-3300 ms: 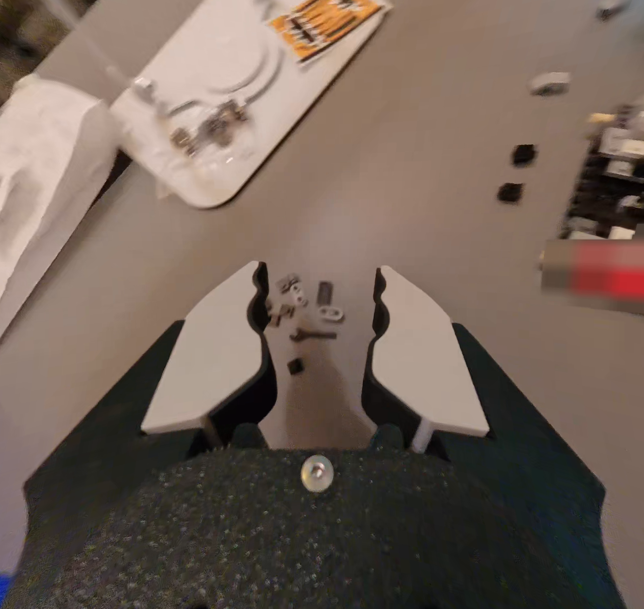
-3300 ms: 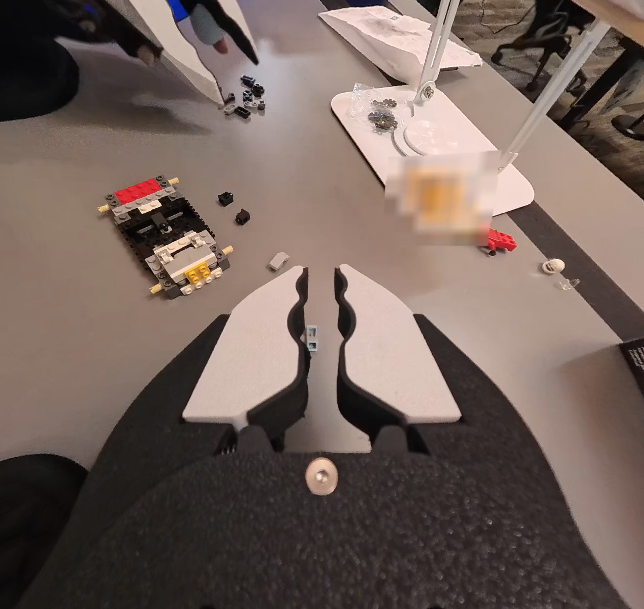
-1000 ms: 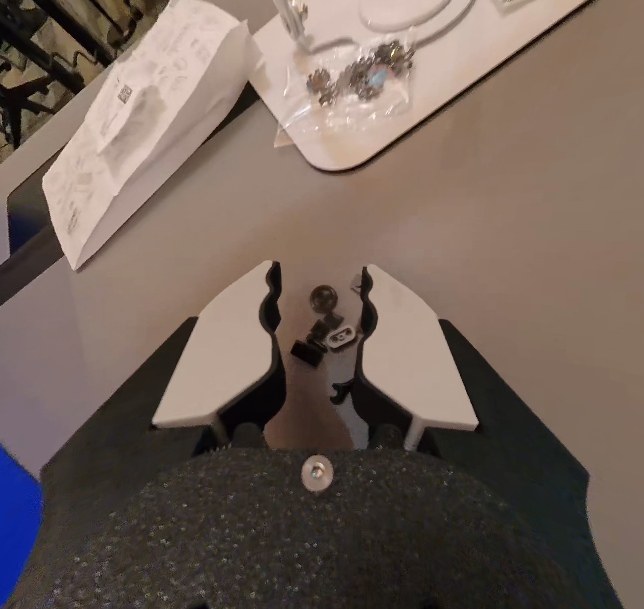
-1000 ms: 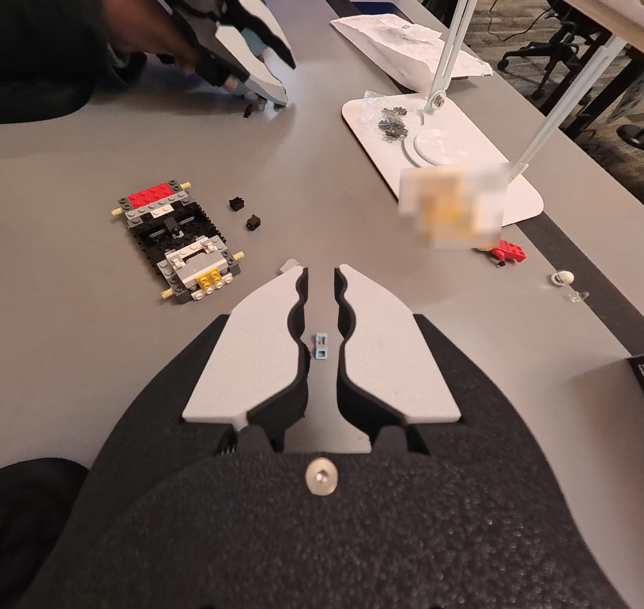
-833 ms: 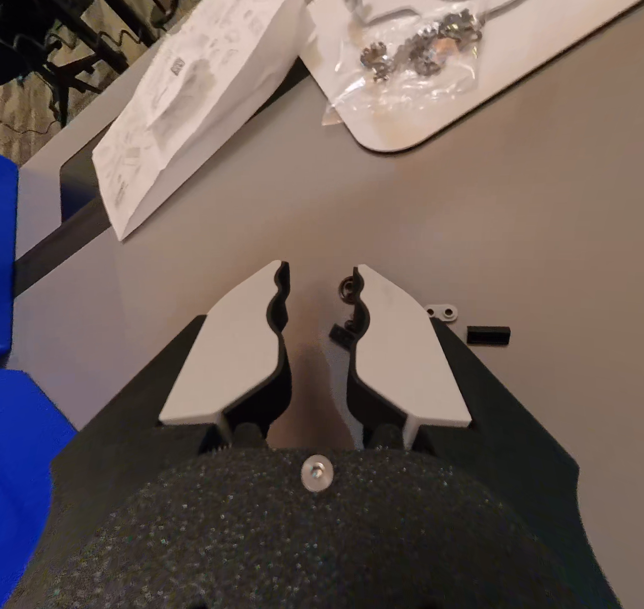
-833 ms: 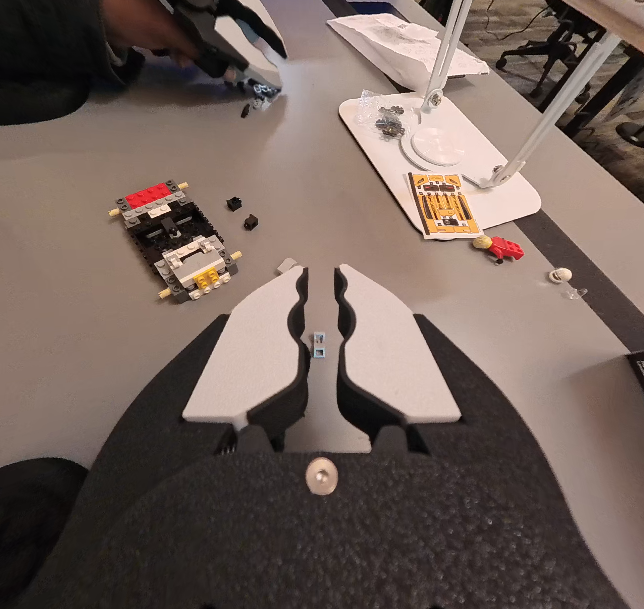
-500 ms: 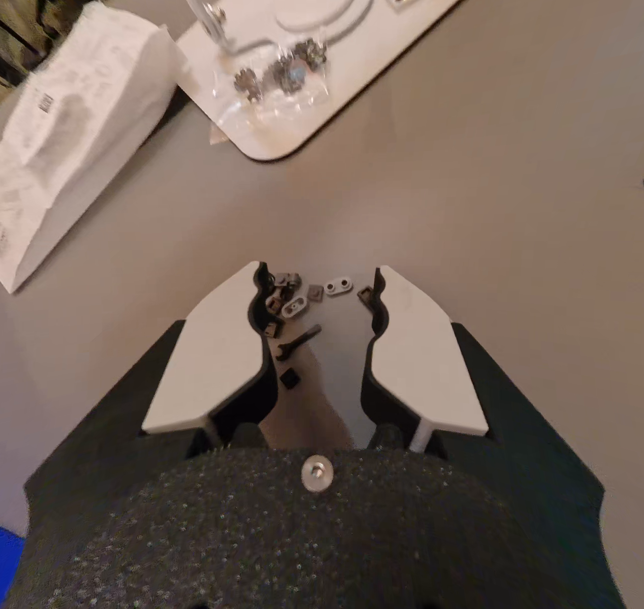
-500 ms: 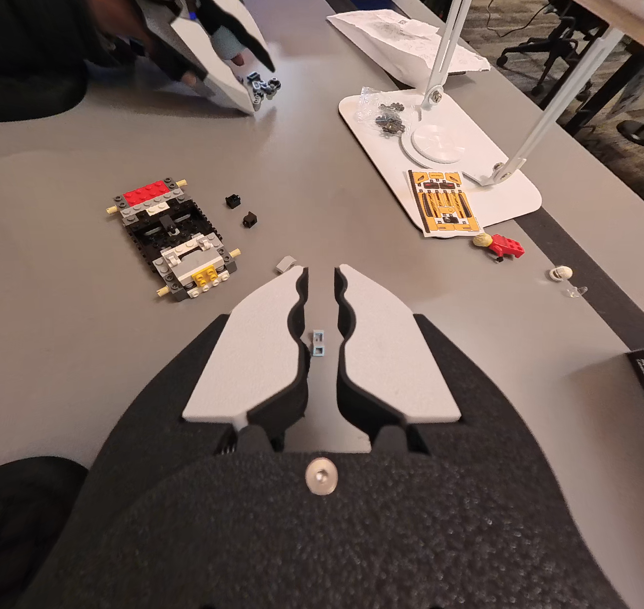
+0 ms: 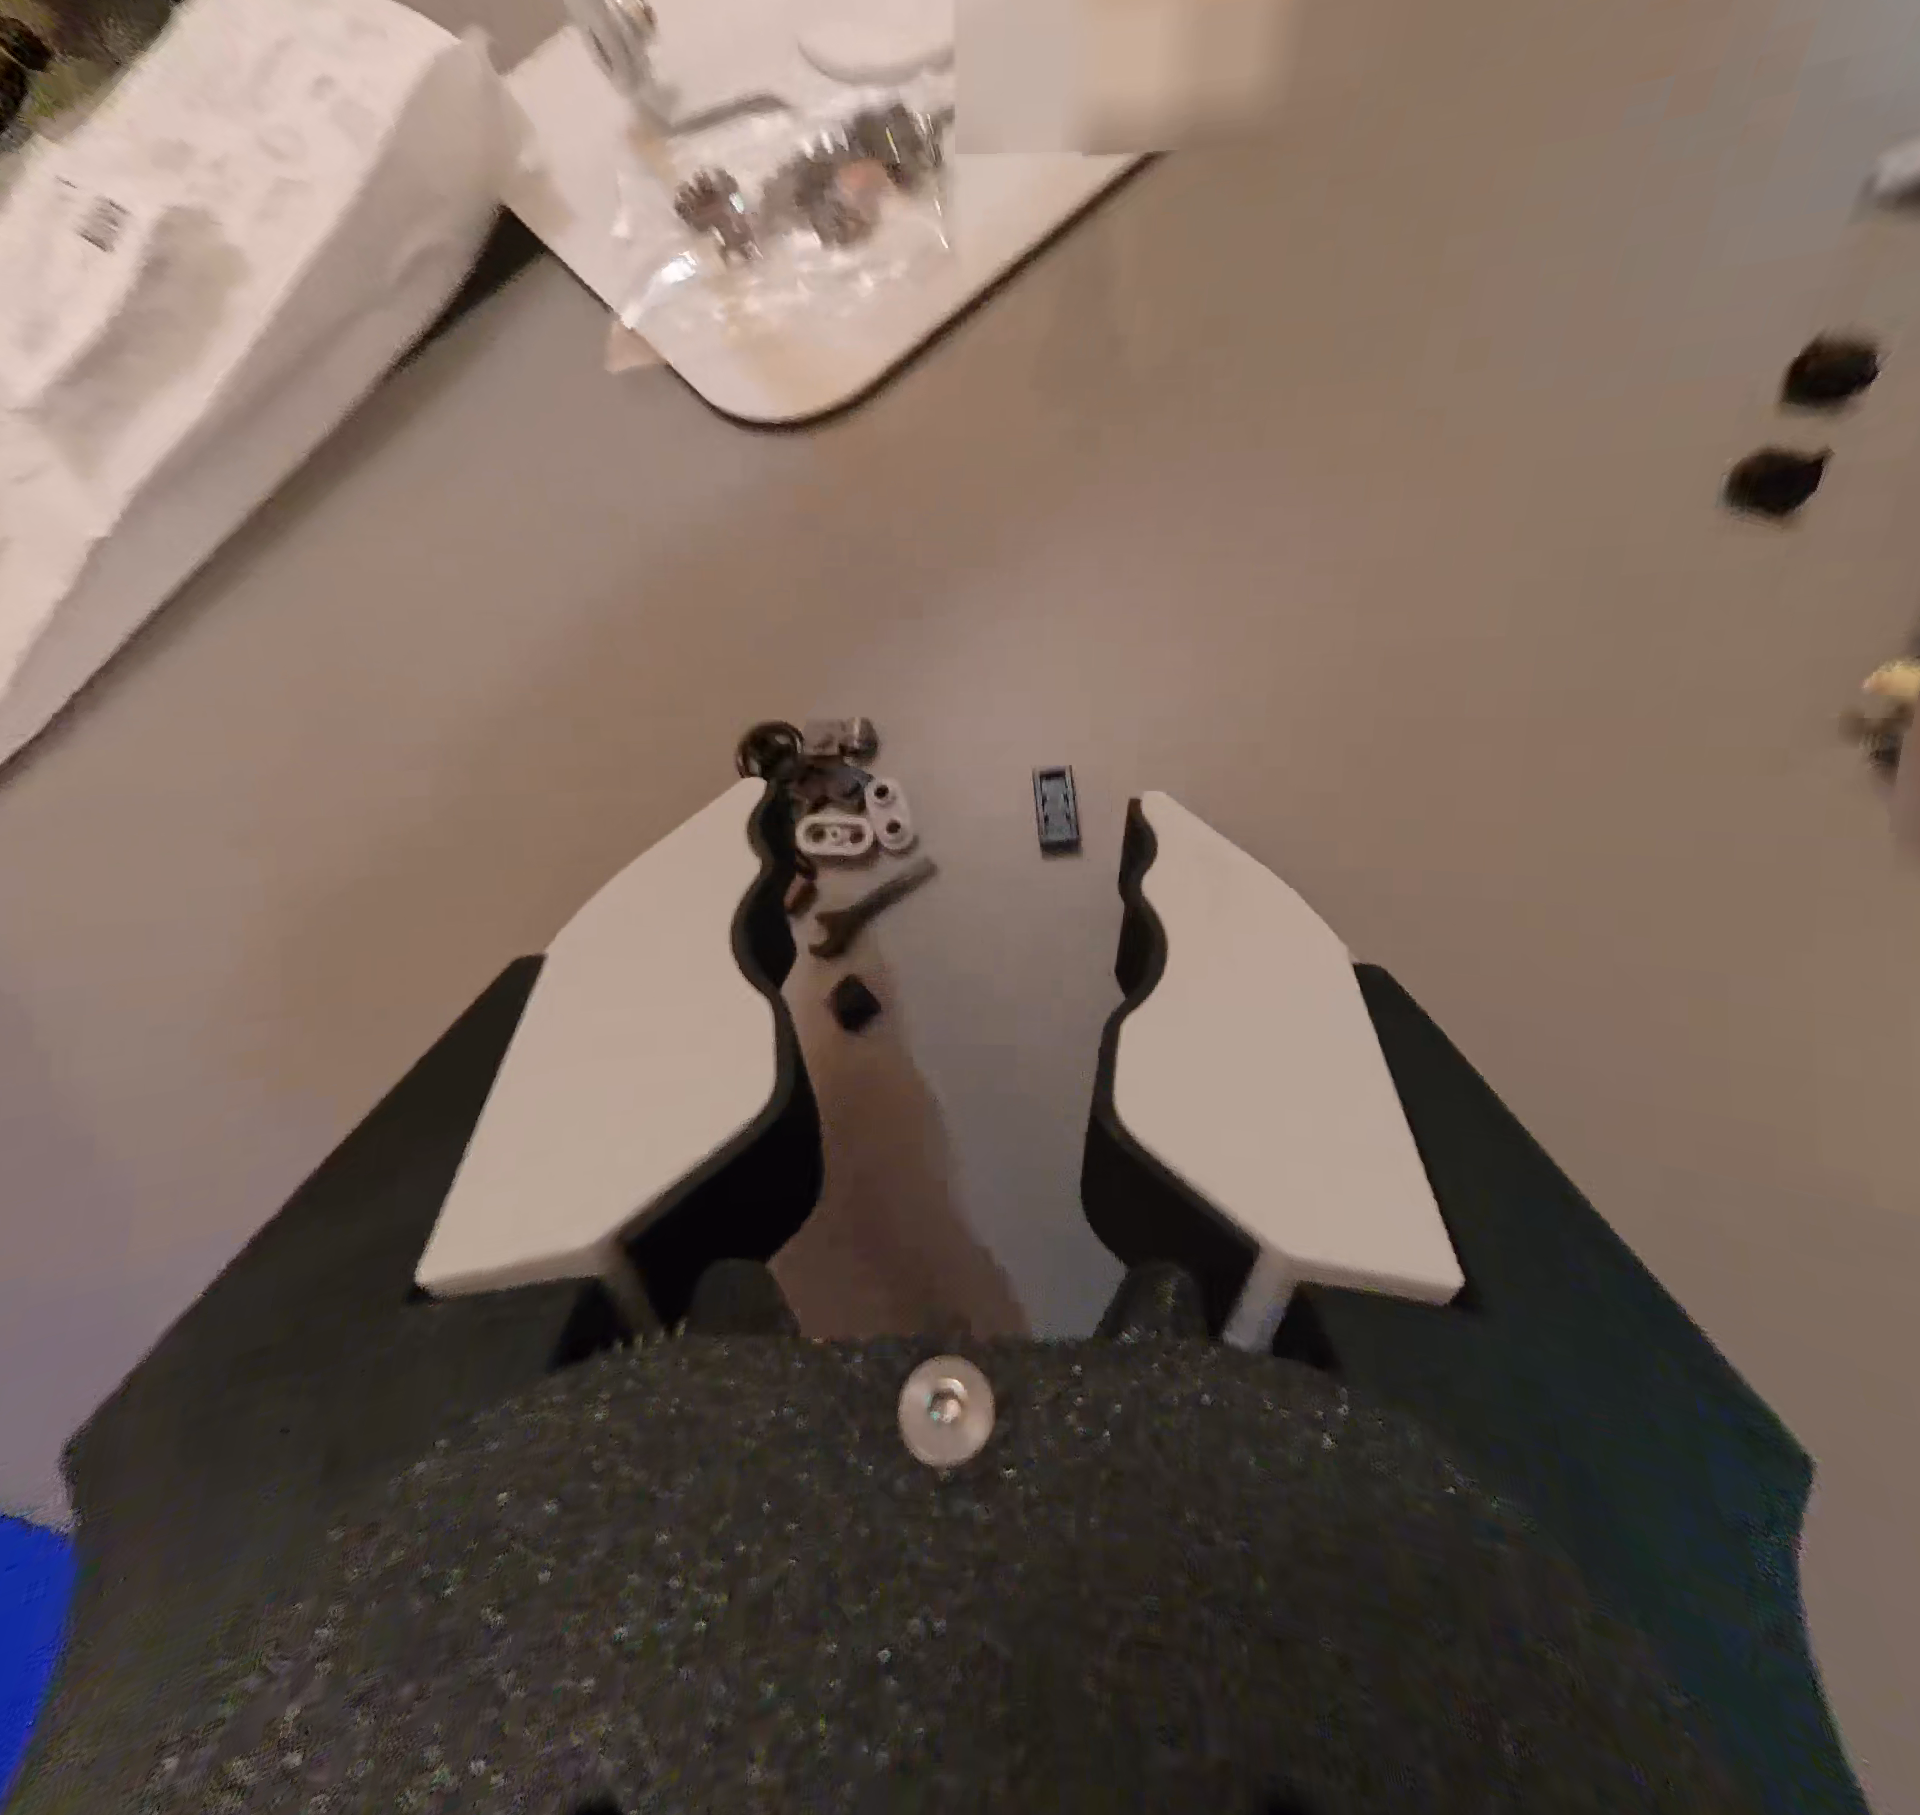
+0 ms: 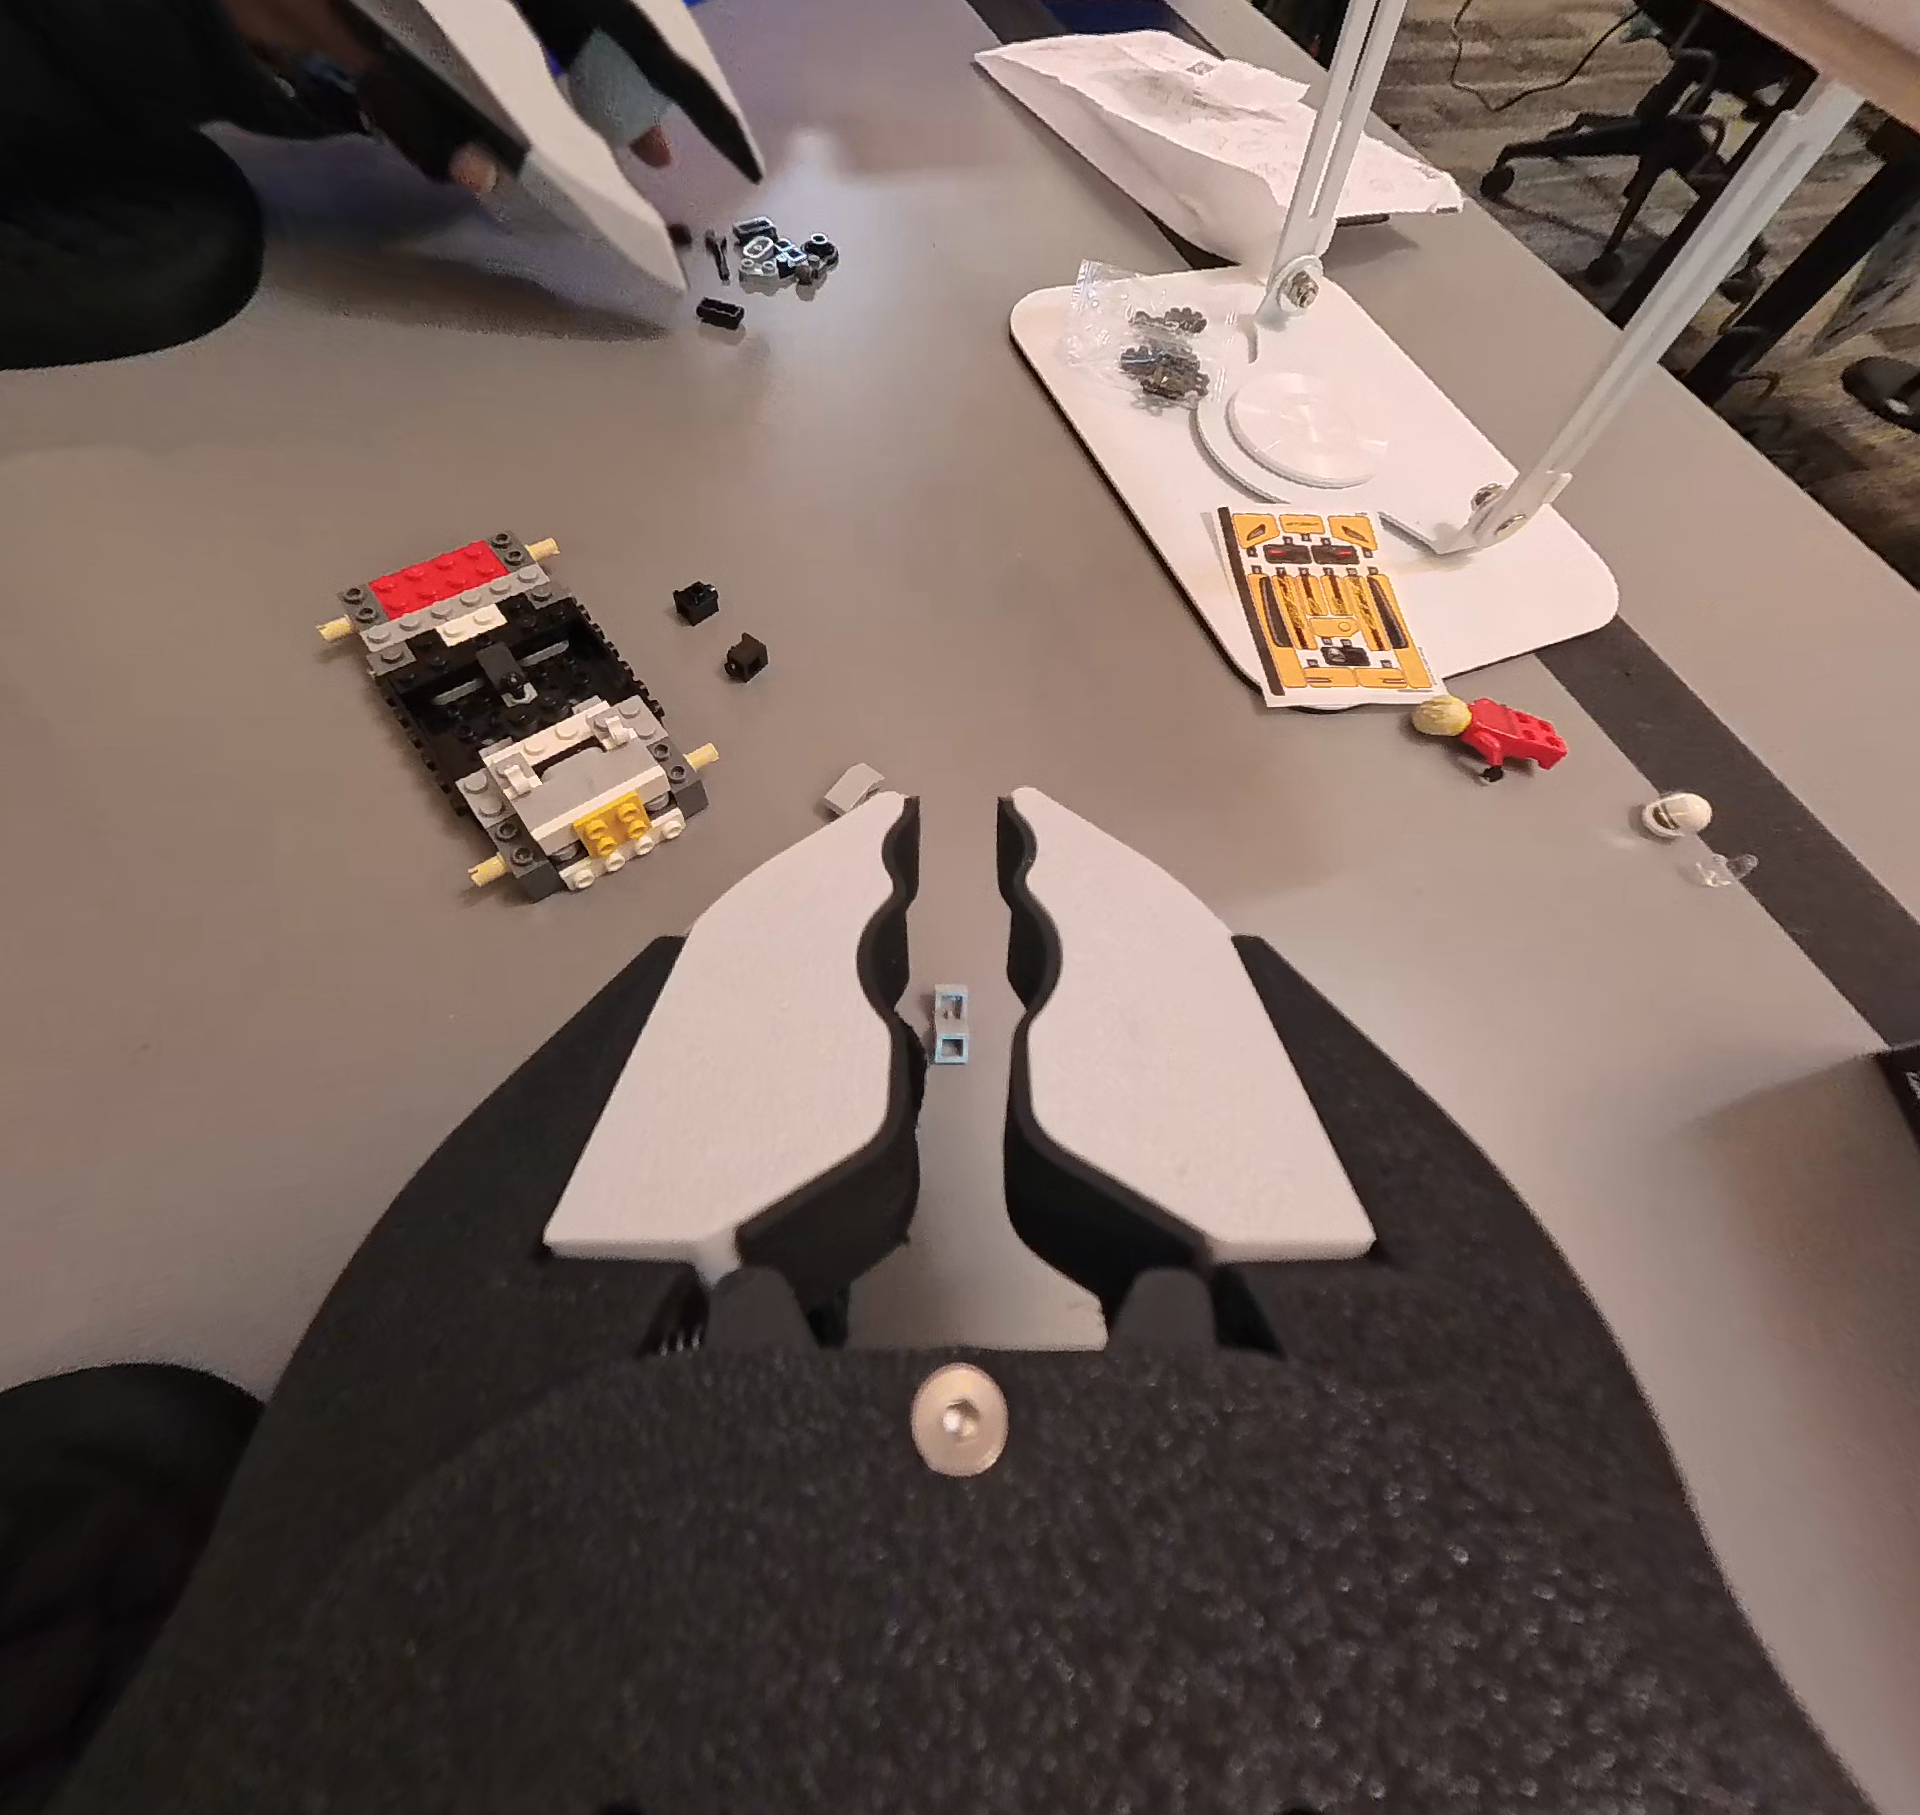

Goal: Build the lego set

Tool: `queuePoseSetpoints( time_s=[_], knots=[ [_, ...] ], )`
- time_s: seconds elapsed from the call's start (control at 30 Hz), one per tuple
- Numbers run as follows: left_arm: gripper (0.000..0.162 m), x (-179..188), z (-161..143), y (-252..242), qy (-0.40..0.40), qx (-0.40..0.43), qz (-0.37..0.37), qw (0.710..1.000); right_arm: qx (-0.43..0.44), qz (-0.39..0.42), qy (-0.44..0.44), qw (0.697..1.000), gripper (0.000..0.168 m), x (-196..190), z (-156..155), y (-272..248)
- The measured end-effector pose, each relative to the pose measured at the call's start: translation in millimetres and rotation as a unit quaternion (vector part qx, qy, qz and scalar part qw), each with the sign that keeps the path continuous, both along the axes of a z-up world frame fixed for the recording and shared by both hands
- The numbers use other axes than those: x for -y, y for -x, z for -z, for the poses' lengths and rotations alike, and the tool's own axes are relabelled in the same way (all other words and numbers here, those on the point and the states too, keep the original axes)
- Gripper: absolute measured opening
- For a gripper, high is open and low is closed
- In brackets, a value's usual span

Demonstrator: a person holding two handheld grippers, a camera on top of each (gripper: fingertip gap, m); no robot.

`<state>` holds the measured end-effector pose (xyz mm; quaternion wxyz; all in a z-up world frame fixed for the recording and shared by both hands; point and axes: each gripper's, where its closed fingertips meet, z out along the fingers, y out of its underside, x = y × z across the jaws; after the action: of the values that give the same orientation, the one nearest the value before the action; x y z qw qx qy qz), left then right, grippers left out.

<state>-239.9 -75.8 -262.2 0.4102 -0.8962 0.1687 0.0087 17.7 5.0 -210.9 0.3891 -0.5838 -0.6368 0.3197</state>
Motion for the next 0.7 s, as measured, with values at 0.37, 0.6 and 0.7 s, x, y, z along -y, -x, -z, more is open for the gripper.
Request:
queuePoseSetpoints(
  time_s=[0.37, 0.6, 0.7],
  knots=[
    [0.044, -1, -1, 41, -0.019, -0.036, -0.112, 0.993, 0.001, -0.002, -0.003, 1.000, 0.013, 2, 0, 0],
    [0.047, 33, 6, 42, 0.033, -0.056, -0.112, 0.992, 0.003, -0.002, 0.001, 1.000, 0.013, 1, 2, 1],
    [0.041, 34, 8, 50, 0.038, -0.083, -0.127, 0.988, 0.006, -0.005, 0.001, 1.000, 0.013, 2, 4, 2]
  ],
)
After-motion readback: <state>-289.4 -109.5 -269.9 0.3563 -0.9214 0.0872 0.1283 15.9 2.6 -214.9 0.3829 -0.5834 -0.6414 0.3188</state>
